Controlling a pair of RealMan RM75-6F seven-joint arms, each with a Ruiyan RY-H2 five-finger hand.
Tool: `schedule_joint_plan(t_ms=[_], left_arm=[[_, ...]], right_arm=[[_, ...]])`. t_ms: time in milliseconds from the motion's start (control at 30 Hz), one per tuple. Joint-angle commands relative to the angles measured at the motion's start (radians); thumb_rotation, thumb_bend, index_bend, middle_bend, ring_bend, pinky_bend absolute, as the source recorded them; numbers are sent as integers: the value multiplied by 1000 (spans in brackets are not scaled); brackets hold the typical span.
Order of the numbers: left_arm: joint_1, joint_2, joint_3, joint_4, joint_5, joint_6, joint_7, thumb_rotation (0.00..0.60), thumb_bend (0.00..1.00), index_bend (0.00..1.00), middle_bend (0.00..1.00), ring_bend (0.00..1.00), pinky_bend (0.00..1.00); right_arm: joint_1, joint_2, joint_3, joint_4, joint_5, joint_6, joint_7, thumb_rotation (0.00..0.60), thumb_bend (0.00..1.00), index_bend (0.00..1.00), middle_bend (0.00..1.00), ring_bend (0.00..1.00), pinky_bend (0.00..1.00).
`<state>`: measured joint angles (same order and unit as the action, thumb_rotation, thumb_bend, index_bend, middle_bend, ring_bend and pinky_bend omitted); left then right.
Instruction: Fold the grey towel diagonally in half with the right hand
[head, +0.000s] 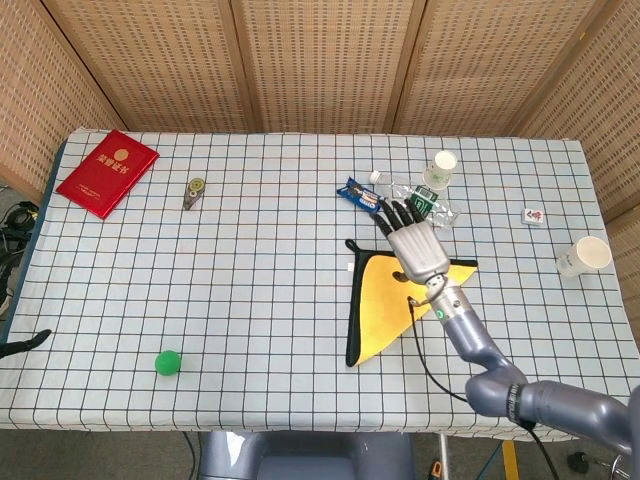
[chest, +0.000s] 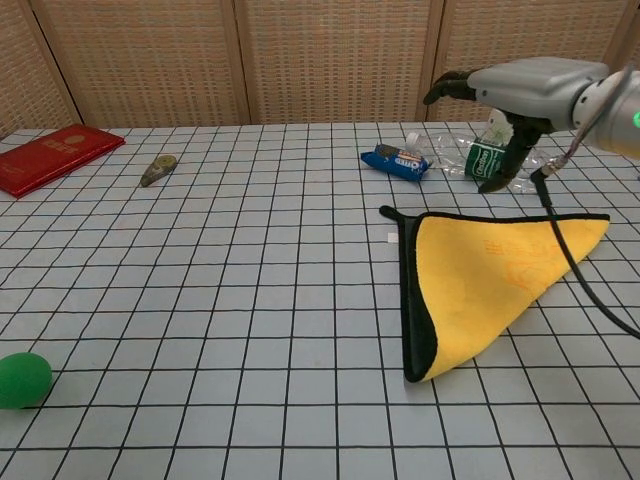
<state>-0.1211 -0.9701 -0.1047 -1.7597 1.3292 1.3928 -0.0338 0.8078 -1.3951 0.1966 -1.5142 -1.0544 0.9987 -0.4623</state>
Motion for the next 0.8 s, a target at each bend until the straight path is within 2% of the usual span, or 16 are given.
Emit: schedule_joint_plan(t_ms=[33, 233, 333, 467, 567, 800], left_arm=[[1, 0, 4, -3, 13, 4, -1, 600, 0, 0, 0, 0, 0], [7, 1, 14, -11, 46, 23, -5, 600, 0, 0, 0, 0, 0], [14, 5, 20, -22, 65, 38, -1, 600, 0, 0, 0, 0, 0], [22, 11, 32, -42, 87, 50, 10, 600, 0, 0, 0, 0, 0], [23, 9, 38, -52, 98, 51, 19, 600, 0, 0, 0, 0, 0], [25, -1, 48, -56, 111, 55, 39, 600, 0, 0, 0, 0, 0]], right_arm=[[-96, 109, -64, -80, -120, 67, 117, 600, 0, 103, 4, 0, 0], [-250, 226, -164, -124, -300, 216, 307, 600, 0, 77, 0, 0, 0], [-328, 258, -203, -141, -353, 300, 361, 600, 0, 48, 0, 0, 0], [-426, 287, -244, -189, -383, 402, 372, 600, 0, 1, 0, 0, 0], [-489, 290, -266, -203, -412, 474, 360, 600, 0, 0, 0, 0, 0], [-597, 274, -293, -146, -487, 596, 374, 600, 0, 0, 0, 0, 0]])
